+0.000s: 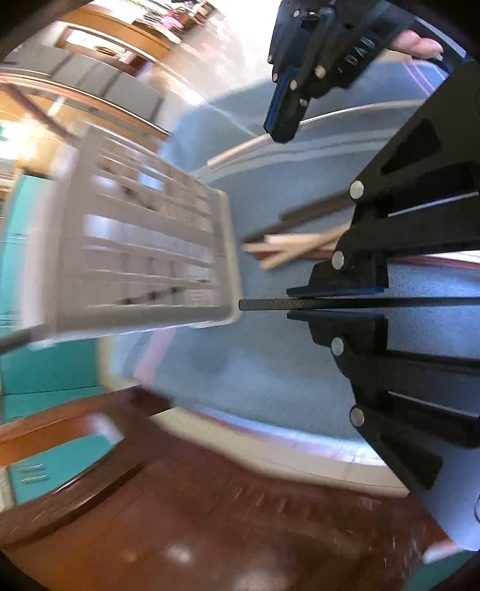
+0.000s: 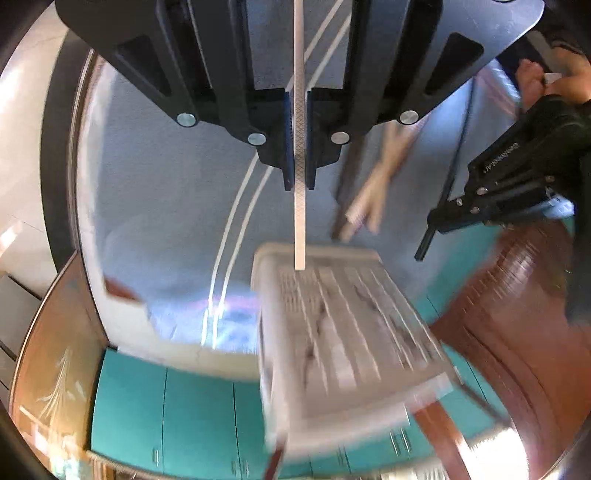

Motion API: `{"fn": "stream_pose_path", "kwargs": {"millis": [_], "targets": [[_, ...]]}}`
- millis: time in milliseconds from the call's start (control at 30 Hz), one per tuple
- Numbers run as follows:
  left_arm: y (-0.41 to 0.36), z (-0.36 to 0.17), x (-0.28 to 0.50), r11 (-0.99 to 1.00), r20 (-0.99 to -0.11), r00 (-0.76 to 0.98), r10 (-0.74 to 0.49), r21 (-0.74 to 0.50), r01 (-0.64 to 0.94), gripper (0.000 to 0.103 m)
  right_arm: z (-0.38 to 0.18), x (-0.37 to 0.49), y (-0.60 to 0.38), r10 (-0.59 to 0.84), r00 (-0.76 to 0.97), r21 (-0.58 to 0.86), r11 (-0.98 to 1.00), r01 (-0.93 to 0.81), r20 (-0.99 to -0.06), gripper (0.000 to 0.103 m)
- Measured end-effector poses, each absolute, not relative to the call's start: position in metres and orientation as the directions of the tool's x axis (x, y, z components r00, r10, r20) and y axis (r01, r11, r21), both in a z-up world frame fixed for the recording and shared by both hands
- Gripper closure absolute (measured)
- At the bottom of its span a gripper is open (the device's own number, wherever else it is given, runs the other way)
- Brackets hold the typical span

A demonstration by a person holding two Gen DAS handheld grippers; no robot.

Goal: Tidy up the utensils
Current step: 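Lift the black chopstick into the holder with the left tool while the right drops the pale one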

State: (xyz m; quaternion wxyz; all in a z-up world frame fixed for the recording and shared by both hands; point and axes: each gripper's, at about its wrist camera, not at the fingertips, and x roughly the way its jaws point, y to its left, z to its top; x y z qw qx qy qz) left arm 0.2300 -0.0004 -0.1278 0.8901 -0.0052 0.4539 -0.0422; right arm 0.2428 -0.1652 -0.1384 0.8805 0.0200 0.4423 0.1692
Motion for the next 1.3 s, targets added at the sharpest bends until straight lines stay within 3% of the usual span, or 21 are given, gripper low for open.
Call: {"fn": "stream_pose_path", "kwargs": {"millis": [133,433,600,767,1000,1300], "targets": [[0.012,-0.07,0.198,0.99,-0.702,0.699,-0.138,-0.102,0.094,0.096,-0.064,0.206,-0.192,0.404,0.664,0.225,0.912,-0.342,-0.628,0.096],[0.022,0.04,0.149,0.979,-0.466,0.862,-0.201,-0.126,0.16,0.096,0.029,0.175,-0.226,0.487,0.783,0.324,0.867,-0.379,-0.388,0.096],[0.031,0.107,0.18,0.97,-0.315,0.926,-0.207,-0.186,0.154,0.096,0.069,0.194,-0.225,0.464,0.829,0.34,0.869,-0.359,-0.312,0.096],[0.037,0.117,0.19,0.97,-0.17,0.977,-0.127,-0.228,0.086,0.096,0.086,0.212,-0.218,0.418,0.869,0.327,0.887,-0.327,-0.266,0.096],[0.037,0.086,0.224,0.968,-0.243,0.967,-0.08,-0.249,0.018,0.096,0.061,0.236,-0.193,0.314,0.918,0.263,0.932,-0.25,-0.243,0.096],[0.029,0.047,0.26,0.977,-0.338,0.939,-0.059,-0.215,-0.016,0.096,0.004,0.257,-0.176,0.291,0.896,0.211,0.95,-0.229,-0.336,0.096]]}}
